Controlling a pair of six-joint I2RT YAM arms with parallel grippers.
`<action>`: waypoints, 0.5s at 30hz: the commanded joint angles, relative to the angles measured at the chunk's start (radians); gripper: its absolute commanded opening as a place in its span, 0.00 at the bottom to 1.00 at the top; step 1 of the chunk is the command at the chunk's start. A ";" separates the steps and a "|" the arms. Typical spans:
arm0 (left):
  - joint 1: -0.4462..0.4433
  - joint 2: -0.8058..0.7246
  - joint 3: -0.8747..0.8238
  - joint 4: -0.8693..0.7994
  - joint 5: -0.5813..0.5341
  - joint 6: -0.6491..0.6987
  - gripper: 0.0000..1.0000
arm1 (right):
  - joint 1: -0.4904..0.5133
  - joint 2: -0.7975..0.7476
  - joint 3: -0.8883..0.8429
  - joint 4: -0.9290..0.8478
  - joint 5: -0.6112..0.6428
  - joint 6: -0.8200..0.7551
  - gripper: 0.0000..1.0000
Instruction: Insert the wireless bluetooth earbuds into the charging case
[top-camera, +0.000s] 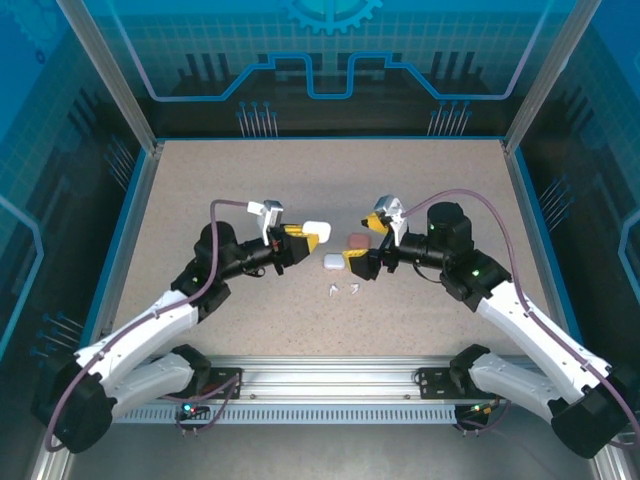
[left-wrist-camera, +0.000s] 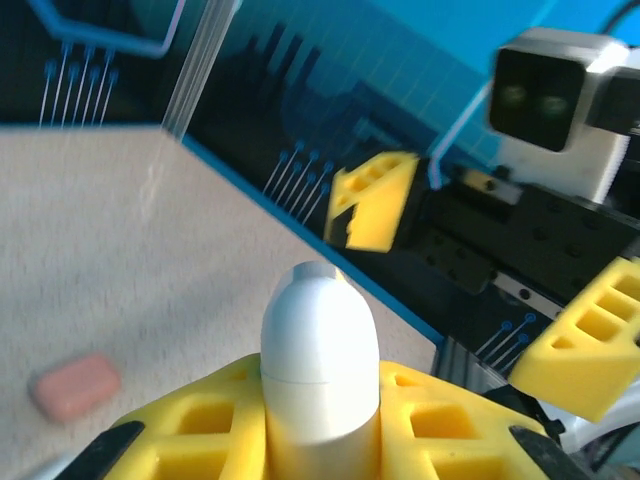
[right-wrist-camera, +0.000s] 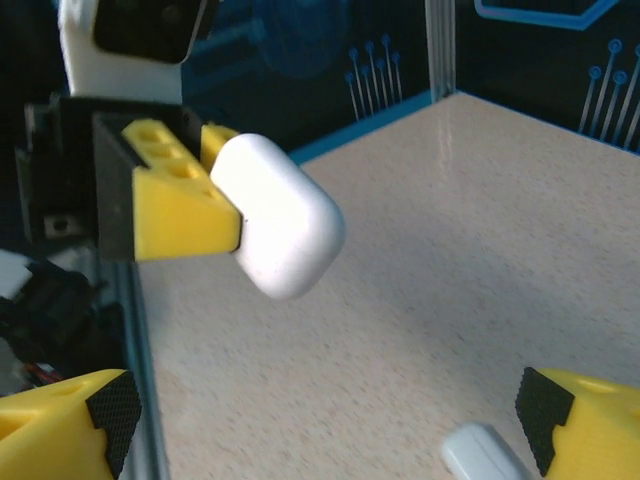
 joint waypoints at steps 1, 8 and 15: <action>-0.032 -0.037 -0.030 0.208 -0.082 0.155 0.18 | 0.003 -0.008 0.000 0.190 -0.061 0.166 1.00; -0.058 -0.037 -0.052 0.343 -0.045 0.176 0.17 | 0.065 0.057 0.100 0.186 -0.049 0.139 1.00; -0.070 -0.044 -0.052 0.350 -0.024 0.193 0.16 | 0.085 0.133 0.179 0.150 -0.016 0.108 0.93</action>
